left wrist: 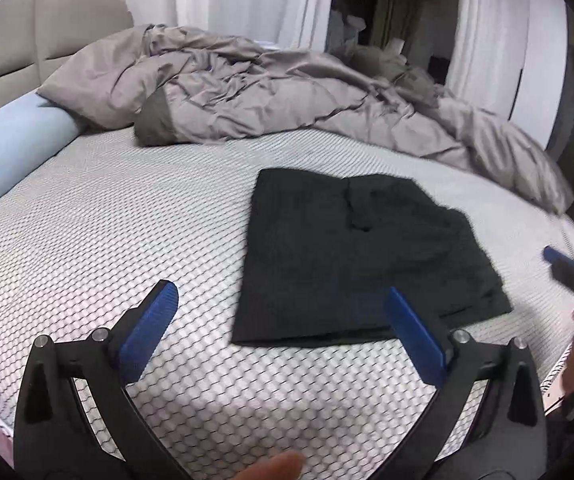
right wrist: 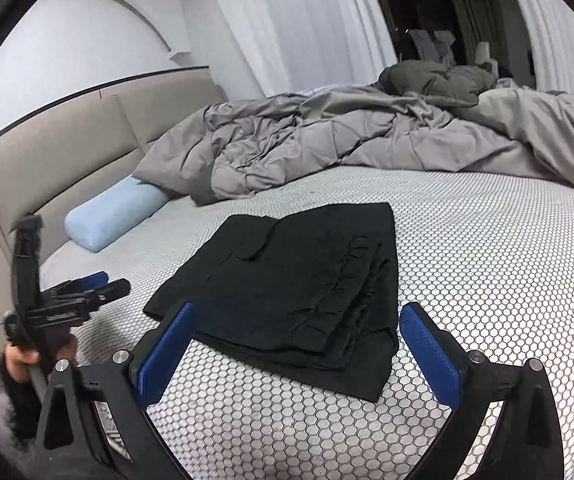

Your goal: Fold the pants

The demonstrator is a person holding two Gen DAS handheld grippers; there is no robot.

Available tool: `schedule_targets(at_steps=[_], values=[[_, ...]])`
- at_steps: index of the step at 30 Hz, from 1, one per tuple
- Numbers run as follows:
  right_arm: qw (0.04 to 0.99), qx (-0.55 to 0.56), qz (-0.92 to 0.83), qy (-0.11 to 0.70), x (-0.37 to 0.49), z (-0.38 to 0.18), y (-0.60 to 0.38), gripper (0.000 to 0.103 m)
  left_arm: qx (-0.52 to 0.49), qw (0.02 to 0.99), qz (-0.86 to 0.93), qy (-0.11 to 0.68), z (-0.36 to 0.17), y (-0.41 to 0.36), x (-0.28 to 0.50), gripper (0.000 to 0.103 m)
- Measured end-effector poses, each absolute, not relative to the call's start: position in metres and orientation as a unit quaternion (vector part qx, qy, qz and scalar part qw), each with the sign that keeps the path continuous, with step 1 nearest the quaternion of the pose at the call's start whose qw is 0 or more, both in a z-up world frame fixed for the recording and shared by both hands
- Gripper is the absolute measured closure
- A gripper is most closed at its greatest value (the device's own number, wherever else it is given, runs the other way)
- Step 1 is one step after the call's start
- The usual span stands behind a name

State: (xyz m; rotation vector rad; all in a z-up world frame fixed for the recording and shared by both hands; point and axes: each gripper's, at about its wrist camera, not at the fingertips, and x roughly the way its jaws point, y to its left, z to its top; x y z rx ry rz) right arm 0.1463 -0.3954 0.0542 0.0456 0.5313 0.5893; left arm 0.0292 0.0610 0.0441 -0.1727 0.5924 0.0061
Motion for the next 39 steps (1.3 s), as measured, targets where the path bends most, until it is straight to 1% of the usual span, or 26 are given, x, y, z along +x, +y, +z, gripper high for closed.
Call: schedule_targets(at_steps=[6, 15, 19, 25, 39], values=[[0.931, 0.029, 0.279, 0.232, 0.140, 0.055, -0.393, 0.000, -0.066, 0.958, -0.009, 0.280, 0.042, 0.045, 0.034, 0.001], [0.932, 0.025, 0.269, 0.241, 0.145, 0.046, -0.386, 0.000, -0.014, 0.964, -0.021, 0.266, 0.038, 0.027, 0.032, 0.000], [0.932, 0.036, 0.266, 0.243, 0.146, 0.044, -0.388, 0.000, -0.010, 0.965, -0.024, 0.259, 0.039, 0.025, 0.028, 0.000], [0.936, 0.040, 0.270, 0.223, 0.140, 0.051, -0.389, 0.000, -0.015, 0.967, -0.021, 0.255, 0.040, 0.031, 0.028, 0.000], [0.937, 0.017, 0.270, 0.223, 0.138, 0.049, -0.379, 0.000, -0.026, 0.968, -0.016, 0.249, 0.043, 0.042, 0.029, 0.000]])
